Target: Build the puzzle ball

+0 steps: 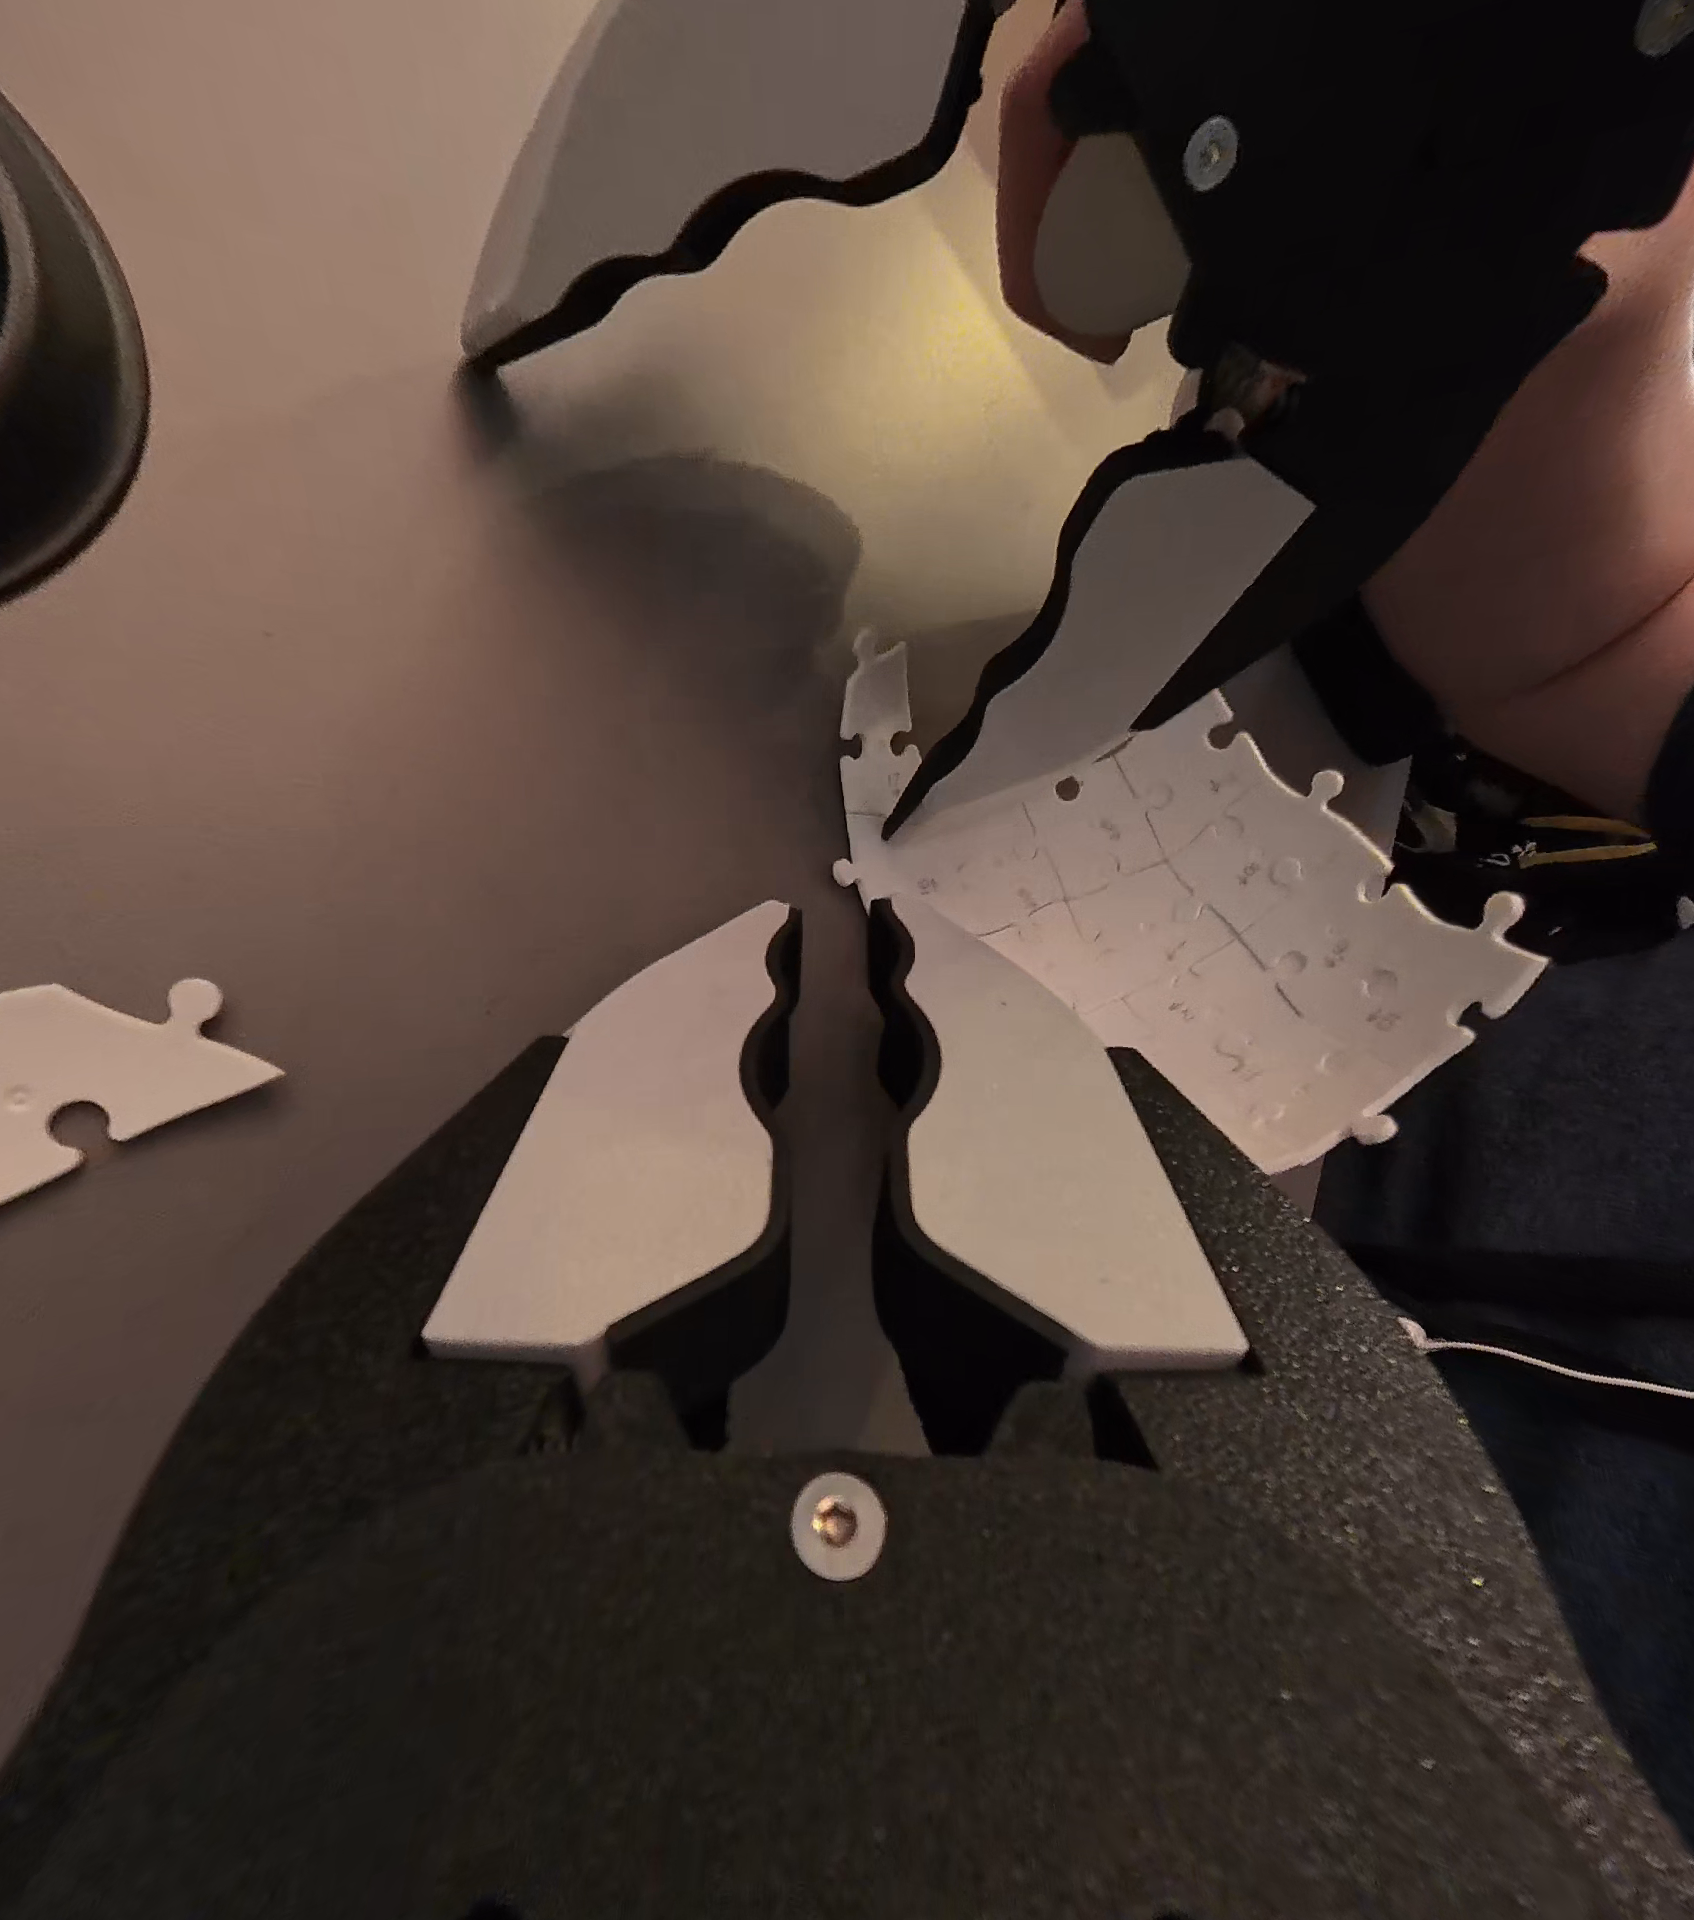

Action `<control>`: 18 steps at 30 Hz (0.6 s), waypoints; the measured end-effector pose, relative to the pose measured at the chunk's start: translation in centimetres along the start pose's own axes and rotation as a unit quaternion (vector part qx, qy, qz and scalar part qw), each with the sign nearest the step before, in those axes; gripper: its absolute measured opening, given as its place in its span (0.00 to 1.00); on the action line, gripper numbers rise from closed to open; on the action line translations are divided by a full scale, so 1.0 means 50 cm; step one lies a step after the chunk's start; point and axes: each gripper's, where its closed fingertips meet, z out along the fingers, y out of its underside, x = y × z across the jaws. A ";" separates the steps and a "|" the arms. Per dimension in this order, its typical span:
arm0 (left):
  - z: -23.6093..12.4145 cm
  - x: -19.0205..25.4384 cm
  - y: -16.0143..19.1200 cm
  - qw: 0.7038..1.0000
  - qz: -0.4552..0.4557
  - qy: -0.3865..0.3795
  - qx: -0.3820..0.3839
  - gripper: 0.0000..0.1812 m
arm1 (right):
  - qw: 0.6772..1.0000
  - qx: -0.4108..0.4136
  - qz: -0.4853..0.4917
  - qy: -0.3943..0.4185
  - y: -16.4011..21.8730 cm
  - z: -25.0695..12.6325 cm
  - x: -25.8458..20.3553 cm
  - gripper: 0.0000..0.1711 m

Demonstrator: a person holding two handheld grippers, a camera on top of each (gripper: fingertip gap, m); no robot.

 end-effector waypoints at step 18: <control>-0.014 0.020 -0.007 0.999 -0.009 0.036 0.022 0.08 | 0.989 0.148 0.014 0.025 -0.033 -0.149 0.028 0.61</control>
